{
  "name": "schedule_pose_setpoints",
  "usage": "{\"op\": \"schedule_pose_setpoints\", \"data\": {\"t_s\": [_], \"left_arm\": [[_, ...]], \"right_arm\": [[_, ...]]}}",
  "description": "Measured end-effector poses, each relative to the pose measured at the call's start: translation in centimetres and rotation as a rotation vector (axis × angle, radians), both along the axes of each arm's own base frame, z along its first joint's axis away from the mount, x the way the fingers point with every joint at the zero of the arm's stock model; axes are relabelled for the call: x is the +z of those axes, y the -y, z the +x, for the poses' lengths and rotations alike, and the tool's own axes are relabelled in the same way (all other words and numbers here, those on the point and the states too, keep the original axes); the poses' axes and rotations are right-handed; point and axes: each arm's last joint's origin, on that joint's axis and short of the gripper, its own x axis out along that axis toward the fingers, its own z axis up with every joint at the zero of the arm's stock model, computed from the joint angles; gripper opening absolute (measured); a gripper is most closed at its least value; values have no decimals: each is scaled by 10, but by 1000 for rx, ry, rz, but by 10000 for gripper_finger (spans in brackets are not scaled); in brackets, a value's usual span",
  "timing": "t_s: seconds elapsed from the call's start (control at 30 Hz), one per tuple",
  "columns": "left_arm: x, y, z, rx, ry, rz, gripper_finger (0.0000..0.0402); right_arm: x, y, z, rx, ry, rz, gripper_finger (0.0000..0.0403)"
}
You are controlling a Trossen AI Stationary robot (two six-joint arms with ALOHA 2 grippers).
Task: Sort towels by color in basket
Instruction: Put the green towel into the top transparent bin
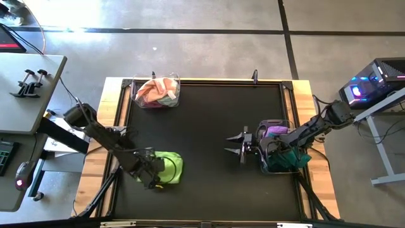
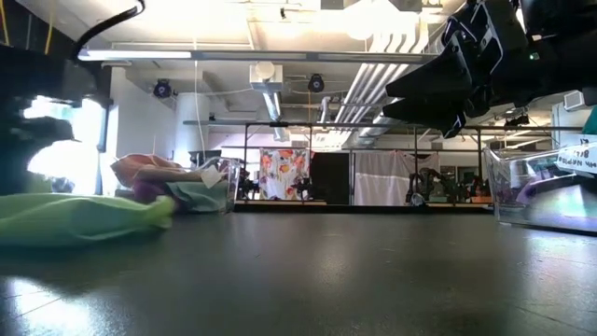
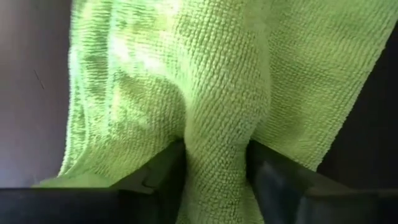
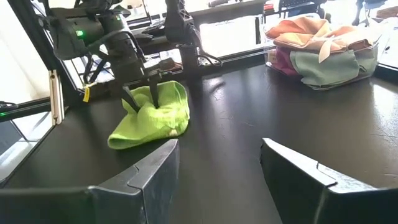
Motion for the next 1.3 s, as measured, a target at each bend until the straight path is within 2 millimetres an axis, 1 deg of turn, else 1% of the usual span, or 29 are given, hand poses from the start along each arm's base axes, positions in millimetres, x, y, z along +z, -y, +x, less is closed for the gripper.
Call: {"op": "schedule_pose_setpoints", "data": {"t_s": [0.1,0.3,0.37,0.43,0.5,0.53,0.67,0.77,0.9,1.0,1.07,1.17,1.3], "left_arm": [[-1,-2,7,-25,71,37,119],[0,-7,19,-34,155,59,21],[3,-6,22,-47,163,69,10],[8,-4,26,-62,168,99,15],[22,-3,29,-61,182,160,19],[32,-2,31,-55,203,189,18],[76,-5,34,-36,272,319,11],[113,-14,31,-18,348,416,10],[152,-40,22,32,425,619,10],[174,-68,12,86,467,783,9],[183,-88,7,109,435,863,9],[194,-120,0,156,337,939,8],[200,-162,-8,269,179,989,8]], "right_arm": [[0,0,0,0,0,0,220],[0,0,0,0,0,2,220],[0,0,0,-2,1,10,220],[0,0,0,-3,2,17,220],[0,0,0,-5,3,27,220],[0,0,0,-5,3,29,220],[0,0,0,-10,4,30,220],[0,1,0,-27,6,35,220],[0,1,0,-37,7,36,220],[0,1,0,-38,8,40,220],[0,1,0,-39,8,43,220],[0,1,0,-39,8,42,220],[0,1,0,-39,8,42,220]]}}
